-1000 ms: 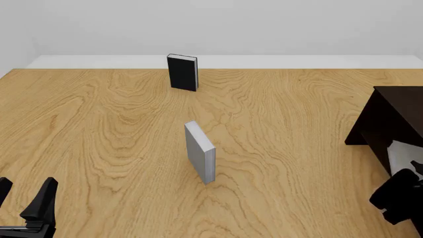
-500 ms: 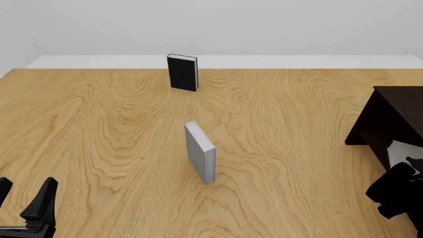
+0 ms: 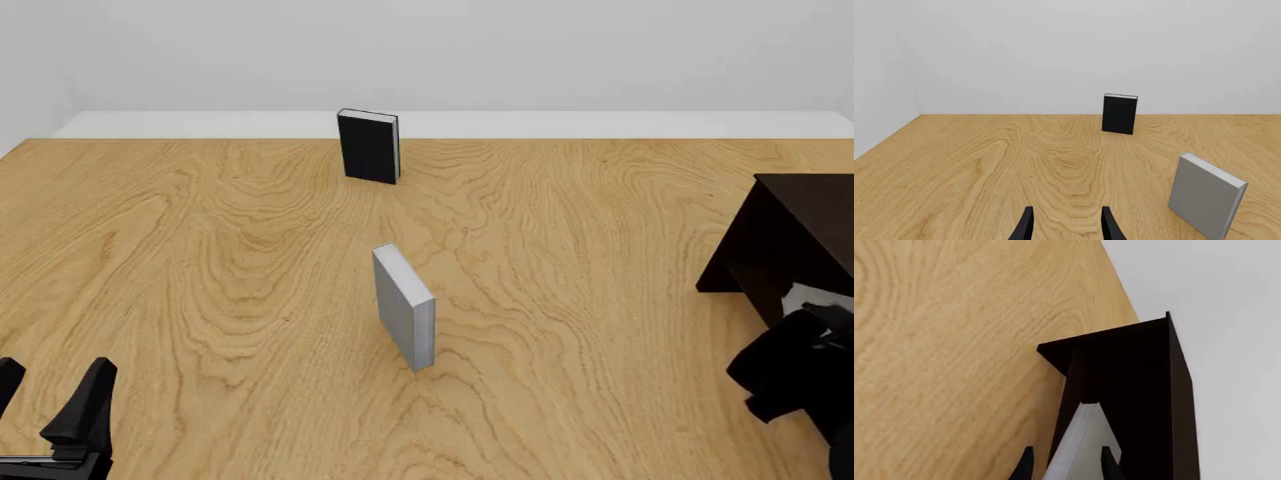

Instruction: Pick up the book on the right and place it on the cabinet shelf.

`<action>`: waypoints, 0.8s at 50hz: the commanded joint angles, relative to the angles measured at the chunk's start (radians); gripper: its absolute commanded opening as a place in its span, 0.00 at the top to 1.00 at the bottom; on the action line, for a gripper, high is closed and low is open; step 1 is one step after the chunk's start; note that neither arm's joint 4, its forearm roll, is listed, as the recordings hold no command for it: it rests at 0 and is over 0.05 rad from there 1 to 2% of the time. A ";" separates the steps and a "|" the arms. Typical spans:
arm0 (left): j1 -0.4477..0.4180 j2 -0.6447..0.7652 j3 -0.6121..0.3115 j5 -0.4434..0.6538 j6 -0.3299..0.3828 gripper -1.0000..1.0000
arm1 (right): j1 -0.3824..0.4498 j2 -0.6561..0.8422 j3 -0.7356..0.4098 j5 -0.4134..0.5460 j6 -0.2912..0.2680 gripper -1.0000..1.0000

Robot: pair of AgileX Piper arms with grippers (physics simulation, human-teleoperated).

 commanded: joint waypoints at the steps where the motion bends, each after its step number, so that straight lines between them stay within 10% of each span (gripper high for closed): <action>1: 0.000 0.000 0.000 0.000 0.000 0.00 | 0.023 0.080 -0.233 0.012 0.024 0.00; 40: 0.000 0.000 0.000 0.000 0.000 0.00 | 0.136 0.235 -0.320 0.013 0.130 0.00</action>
